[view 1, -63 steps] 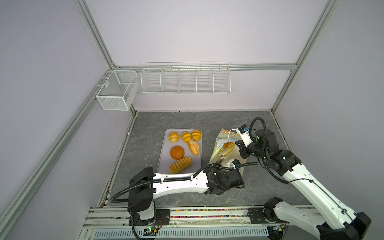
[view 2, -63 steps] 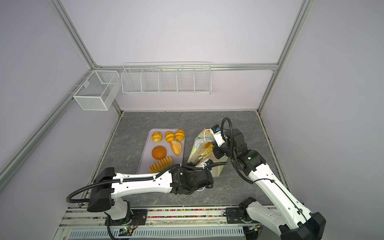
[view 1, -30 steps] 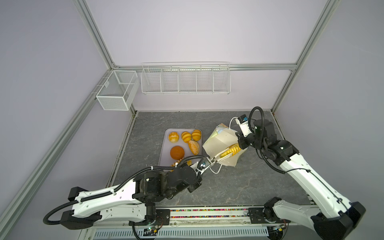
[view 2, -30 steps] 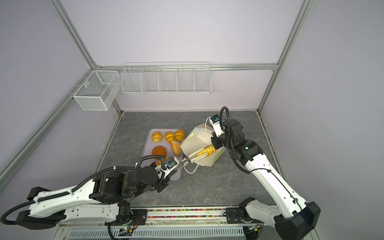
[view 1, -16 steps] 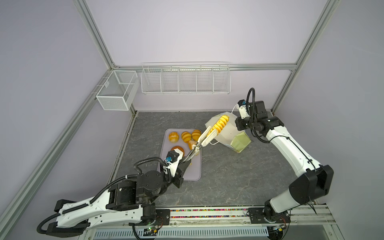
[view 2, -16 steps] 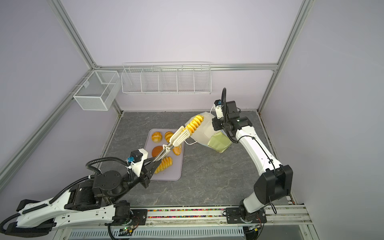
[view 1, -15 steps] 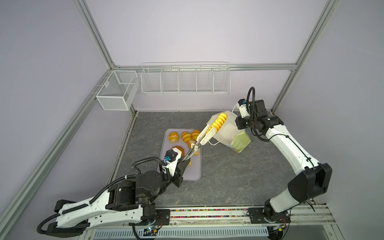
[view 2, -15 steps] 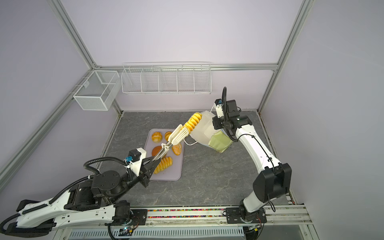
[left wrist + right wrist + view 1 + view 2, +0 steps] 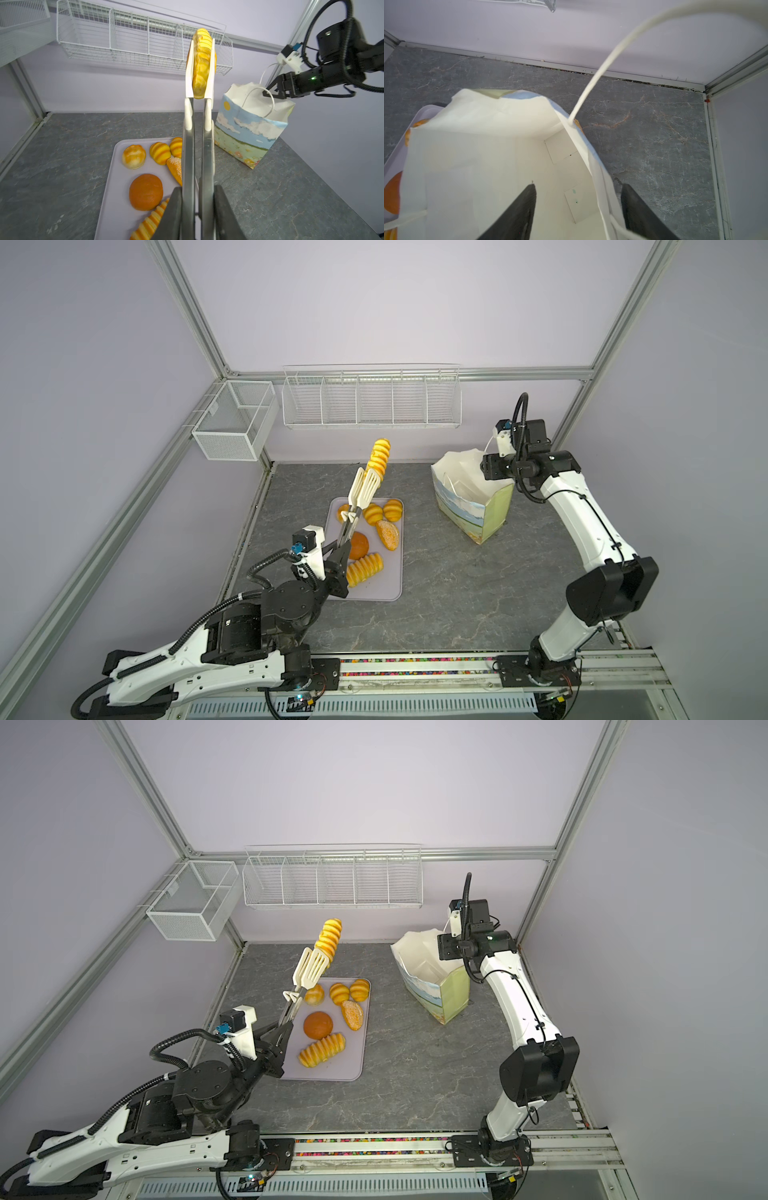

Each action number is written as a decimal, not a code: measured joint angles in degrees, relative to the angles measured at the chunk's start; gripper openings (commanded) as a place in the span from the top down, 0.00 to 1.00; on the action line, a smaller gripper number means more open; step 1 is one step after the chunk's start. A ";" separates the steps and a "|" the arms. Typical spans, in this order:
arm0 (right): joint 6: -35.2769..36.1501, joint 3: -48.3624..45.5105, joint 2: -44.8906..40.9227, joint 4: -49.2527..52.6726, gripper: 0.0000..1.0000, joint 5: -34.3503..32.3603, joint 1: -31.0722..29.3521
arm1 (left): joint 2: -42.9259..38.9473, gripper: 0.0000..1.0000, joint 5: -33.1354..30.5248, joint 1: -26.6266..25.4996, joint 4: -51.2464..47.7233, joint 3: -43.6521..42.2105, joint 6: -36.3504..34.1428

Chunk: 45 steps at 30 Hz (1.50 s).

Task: Take the fake bread out of the paper bag
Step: 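Carry the bread over the tray with the tongs while the right gripper releases the bag, then lower the yellow bread onto the tray with the left tongs and release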

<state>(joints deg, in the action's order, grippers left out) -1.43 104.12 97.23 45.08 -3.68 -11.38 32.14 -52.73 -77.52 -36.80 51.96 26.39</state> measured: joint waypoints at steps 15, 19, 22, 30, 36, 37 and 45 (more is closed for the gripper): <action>-0.07 5.27 -3.10 4.76 0.27 -1.84 1.51 | -4.59 1.00 5.70 1.14 -15.69 -1.18 22.03; -0.31 3.28 -7.06 4.85 0.27 -0.81 1.49 | -4.98 1.00 9.01 1.14 -15.96 -2.51 24.68; -0.66 -0.44 -11.43 4.48 0.28 0.02 1.49 | -5.57 1.00 11.89 1.14 -16.26 -3.56 26.91; -2.19 -14.49 -23.34 2.89 0.28 1.01 1.14 | -7.58 1.00 20.00 1.22 -12.92 -11.02 32.59; -3.58 -25.11 -32.04 2.62 0.30 1.77 1.05 | -7.37 1.00 26.58 1.29 -9.79 -15.72 37.59; -3.82 -26.60 -33.31 2.69 0.29 2.03 1.01 | -7.54 1.00 27.54 1.29 -9.53 -16.39 38.58; -5.77 -36.74 -39.65 2.60 0.30 4.09 0.28 | -15.13 1.00 31.82 1.29 -8.83 -24.65 48.59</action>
<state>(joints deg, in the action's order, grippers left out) -7.20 67.37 57.58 47.68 0.40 -11.09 17.02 -20.91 -76.23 -45.63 27.31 74.98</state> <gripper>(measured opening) 0.701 0.206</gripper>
